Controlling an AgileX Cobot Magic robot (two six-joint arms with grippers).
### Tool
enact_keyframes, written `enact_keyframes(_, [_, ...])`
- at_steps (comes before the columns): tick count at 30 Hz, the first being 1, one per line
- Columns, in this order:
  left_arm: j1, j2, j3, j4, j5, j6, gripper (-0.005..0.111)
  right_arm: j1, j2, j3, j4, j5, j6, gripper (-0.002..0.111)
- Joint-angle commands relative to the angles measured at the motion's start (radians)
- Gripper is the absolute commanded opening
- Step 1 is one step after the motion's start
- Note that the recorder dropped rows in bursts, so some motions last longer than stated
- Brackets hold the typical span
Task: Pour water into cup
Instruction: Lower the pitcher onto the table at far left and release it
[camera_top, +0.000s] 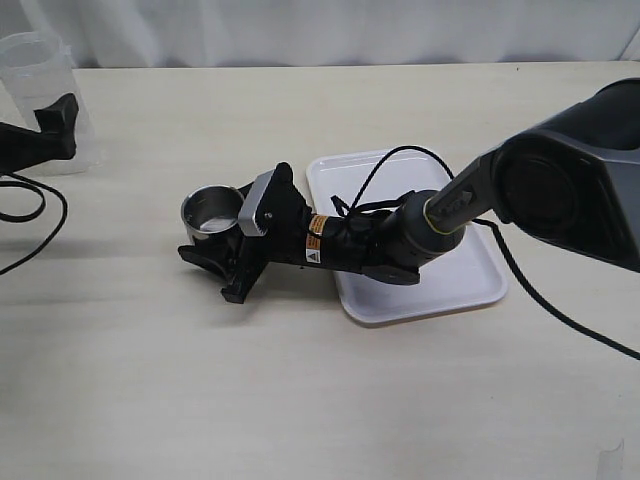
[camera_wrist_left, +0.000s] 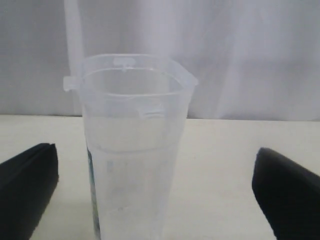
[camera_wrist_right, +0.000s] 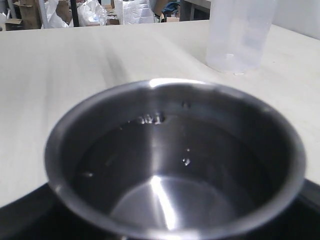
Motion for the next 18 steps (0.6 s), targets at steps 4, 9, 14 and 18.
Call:
enact_keyframes(4, [0.001, -0.151, 0.107, 0.039, -0.012, -0.050, 0.099, -0.003, 0.000, 0.000, -0.012, 0.040, -0.017, 0.054])
enact_keyframes(9, [0.001, -0.224, 0.147, 0.175, -0.012, -0.060, 0.099, -0.003, 0.000, 0.000, -0.012, 0.040, -0.017, 0.054])
enact_keyframes(14, [0.001, -0.300, 0.189, 0.218, -0.009, -0.089, 0.099, -0.003, 0.000, 0.000, -0.012, 0.040, -0.017, 0.054])
enact_keyframes(18, [0.001, -0.380, 0.230, 0.218, -0.011, -0.090, 0.099, -0.003, 0.000, 0.000, -0.012, 0.040, -0.017, 0.054])
